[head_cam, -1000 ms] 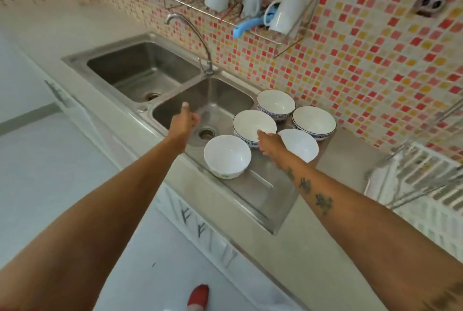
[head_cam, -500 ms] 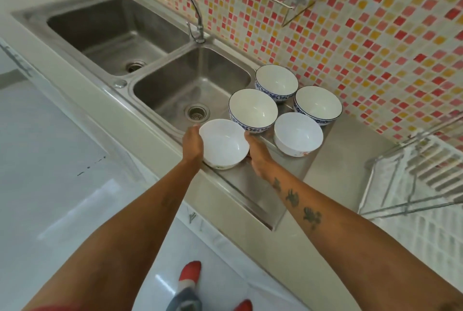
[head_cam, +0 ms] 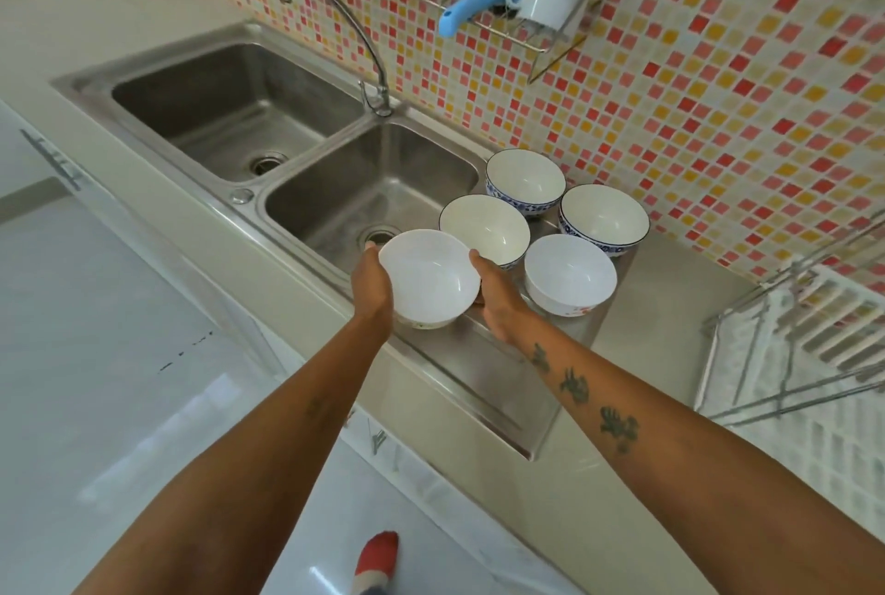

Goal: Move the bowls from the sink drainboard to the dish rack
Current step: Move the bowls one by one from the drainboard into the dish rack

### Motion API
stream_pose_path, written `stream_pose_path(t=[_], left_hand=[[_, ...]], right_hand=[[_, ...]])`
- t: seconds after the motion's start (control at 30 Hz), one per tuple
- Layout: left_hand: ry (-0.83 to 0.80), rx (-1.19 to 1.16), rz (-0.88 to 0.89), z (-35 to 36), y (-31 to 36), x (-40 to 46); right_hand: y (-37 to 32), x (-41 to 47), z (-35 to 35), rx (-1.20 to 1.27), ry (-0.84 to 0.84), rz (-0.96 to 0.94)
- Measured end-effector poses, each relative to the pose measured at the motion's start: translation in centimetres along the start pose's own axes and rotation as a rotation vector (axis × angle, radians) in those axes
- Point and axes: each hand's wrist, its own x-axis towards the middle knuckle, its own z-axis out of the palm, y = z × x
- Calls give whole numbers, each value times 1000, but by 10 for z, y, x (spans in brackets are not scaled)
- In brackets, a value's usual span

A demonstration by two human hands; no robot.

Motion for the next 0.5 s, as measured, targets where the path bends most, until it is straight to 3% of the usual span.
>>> stream_pose_path(t=[0.1,0.23,0.37,0.5], left_hand=[[-66,-148,-11,19,29,-19],[-231,-290,-53,64,86,-54],[-505,-297,-42,117,149,-110],[-792,-155,38,170,192,-179]], right_hand=[[-38,-11,-6,-70,76,-110],[-114,-41,-26,14,158,-303],[-199,-96,-68,12,249,-526],[-261,-165,-126,-9,388,-706]])
